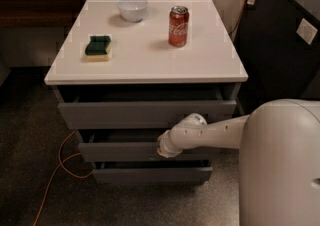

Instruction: Place coke can into middle drawer

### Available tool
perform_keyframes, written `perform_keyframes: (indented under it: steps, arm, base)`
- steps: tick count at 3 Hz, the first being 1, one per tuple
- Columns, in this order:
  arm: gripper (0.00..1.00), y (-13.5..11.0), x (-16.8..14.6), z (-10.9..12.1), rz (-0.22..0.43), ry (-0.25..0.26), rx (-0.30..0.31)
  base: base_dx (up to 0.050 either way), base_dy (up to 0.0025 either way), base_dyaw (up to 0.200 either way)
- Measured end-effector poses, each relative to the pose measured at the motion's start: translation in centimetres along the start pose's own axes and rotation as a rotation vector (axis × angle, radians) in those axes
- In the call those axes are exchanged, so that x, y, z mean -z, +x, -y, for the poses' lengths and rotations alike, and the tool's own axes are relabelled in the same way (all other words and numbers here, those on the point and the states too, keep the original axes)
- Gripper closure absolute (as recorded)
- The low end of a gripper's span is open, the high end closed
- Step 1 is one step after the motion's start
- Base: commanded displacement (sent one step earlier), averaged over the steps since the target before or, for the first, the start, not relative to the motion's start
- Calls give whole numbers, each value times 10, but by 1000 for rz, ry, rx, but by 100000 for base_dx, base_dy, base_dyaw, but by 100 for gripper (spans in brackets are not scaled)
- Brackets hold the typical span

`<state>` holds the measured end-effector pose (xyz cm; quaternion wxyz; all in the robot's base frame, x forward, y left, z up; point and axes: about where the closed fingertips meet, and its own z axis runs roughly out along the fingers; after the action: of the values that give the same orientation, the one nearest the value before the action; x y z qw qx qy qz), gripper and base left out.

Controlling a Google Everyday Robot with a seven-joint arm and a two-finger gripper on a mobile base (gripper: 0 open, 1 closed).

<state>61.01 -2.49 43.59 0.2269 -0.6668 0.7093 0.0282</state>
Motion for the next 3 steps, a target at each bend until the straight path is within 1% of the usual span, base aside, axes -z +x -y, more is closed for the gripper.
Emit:
perform_keyframes:
  steps: [3]
  arm:
    - [100, 0, 0, 0, 0, 0, 0]
  base:
    - [0, 0, 0]
